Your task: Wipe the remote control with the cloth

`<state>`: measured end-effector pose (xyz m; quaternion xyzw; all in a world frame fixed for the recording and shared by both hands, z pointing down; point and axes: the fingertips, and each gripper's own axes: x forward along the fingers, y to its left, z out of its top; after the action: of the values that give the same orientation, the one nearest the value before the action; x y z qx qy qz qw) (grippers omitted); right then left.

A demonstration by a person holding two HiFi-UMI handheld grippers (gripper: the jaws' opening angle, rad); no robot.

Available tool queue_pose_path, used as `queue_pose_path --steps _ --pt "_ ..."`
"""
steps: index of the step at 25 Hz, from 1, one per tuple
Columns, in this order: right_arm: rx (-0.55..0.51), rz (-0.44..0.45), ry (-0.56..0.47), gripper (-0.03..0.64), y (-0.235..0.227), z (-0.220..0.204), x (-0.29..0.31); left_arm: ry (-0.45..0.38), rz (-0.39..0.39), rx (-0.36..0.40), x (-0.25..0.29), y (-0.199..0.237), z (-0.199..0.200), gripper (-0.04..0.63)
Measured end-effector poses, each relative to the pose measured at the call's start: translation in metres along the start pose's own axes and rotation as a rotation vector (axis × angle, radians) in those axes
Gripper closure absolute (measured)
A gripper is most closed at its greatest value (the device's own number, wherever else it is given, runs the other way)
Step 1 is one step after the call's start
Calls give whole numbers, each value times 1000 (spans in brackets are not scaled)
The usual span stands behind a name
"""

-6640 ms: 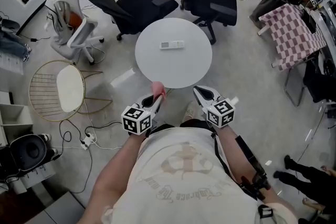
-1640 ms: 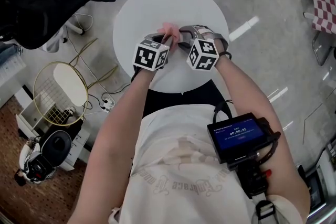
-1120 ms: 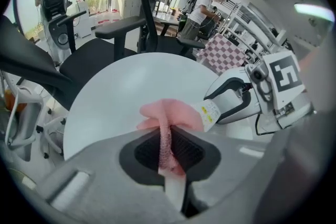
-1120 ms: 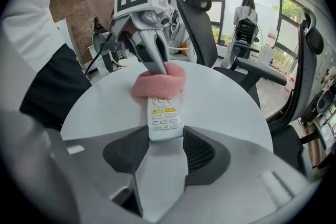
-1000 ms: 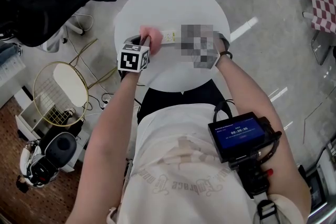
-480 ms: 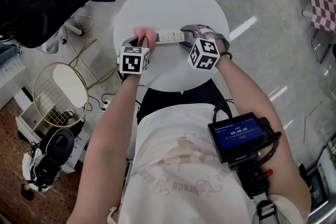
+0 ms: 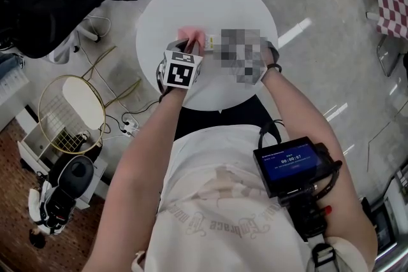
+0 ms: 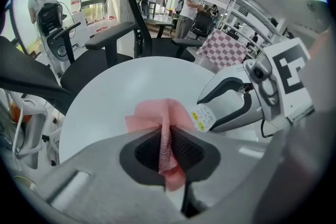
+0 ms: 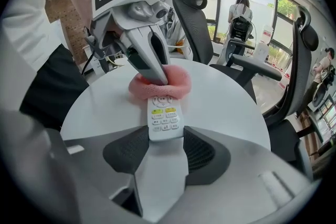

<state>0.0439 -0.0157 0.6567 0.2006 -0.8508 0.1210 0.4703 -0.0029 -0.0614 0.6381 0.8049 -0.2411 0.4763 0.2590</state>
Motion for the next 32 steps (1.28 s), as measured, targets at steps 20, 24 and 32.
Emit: queue_pose_path --steps 20,24,32 --pt "-153 24 49 354 1 20 10 -121 -198 -277 -53 -29 -49 566" --pt "-165 35 94 356 1 19 14 -140 -172 -348 -66 -18 -68 566" --pt "-163 63 219 354 1 16 21 -189 -138 -423 -80 0 -79 566"
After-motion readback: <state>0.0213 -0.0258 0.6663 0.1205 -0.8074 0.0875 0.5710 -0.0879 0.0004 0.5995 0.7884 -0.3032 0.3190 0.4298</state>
